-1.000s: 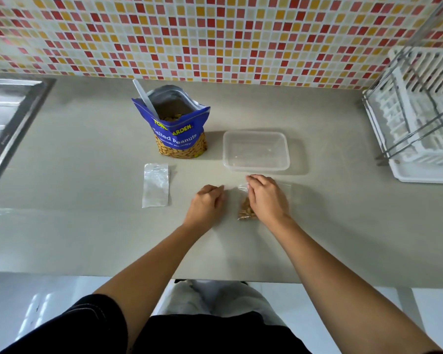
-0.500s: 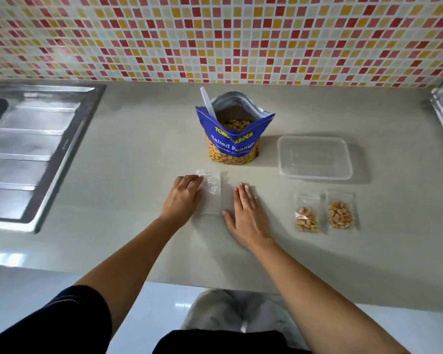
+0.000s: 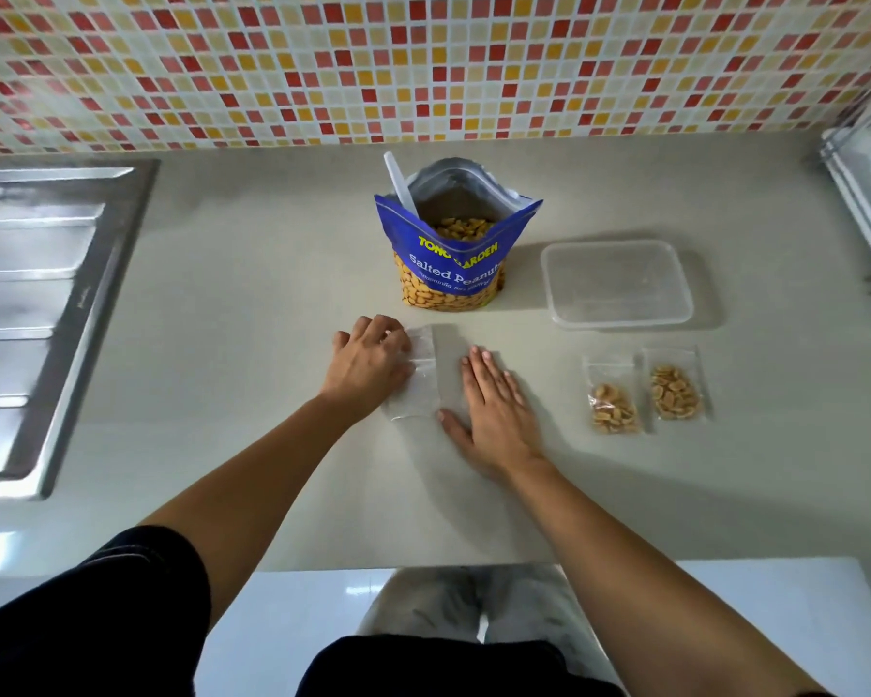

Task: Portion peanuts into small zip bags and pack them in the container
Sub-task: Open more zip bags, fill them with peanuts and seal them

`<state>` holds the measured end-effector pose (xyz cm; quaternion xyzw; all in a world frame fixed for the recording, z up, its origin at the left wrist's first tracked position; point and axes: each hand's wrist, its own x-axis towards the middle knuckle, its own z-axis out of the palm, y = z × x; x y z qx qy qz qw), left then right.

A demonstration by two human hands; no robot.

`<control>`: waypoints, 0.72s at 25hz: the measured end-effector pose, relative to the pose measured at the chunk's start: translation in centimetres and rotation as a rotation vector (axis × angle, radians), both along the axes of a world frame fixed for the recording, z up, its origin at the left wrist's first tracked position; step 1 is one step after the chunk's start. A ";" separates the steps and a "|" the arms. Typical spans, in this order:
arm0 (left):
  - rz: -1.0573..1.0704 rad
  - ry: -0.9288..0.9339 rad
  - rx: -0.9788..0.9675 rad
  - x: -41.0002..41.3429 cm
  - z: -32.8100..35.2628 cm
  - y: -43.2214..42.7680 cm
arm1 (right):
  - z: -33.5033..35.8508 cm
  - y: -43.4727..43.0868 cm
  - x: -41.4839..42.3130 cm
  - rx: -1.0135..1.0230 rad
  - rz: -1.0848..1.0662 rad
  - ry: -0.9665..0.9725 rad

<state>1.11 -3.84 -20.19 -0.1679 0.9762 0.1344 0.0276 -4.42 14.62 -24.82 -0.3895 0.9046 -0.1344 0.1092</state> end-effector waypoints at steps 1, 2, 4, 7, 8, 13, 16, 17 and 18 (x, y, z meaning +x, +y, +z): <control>-0.017 0.015 -0.013 0.0 0.0 -0.1 | 0.0 0.0 0.0 0.010 0.008 -0.005; -0.029 0.029 -0.023 0.0 -0.1 -0.2 | -0.1 0.1 0.0 0.019 0.010 -0.004; -0.053 0.039 -0.045 0.1 -0.2 -0.2 | -0.1 0.1 -0.1 0.022 0.001 0.016; -0.110 0.045 -0.093 0.5 -0.1 -0.2 | -0.1 0.1 0.0 0.026 0.010 0.024; -0.122 0.070 -0.085 0.4 0.2 -0.3 | -0.2 0.1 -0.1 0.012 0.015 0.008; -0.100 0.191 0.384 0.4 3.8 -0.6 | 1.5 -0.5 -0.6 -0.340 -0.172 -0.373; 0.112 0.194 0.613 0.1 5.0 -0.4 | 3.0 -1.2 0.1 -0.729 -0.467 -0.759; 0.193 0.209 0.731 0.1 5.2 -0.4 | 3.3 -1.5 0.3 -0.815 -0.548 -0.828; 0.255 0.222 0.846 0.0 5.4 -0.4 | 3.5 -1.6 0.2 -0.900 -0.616 -0.882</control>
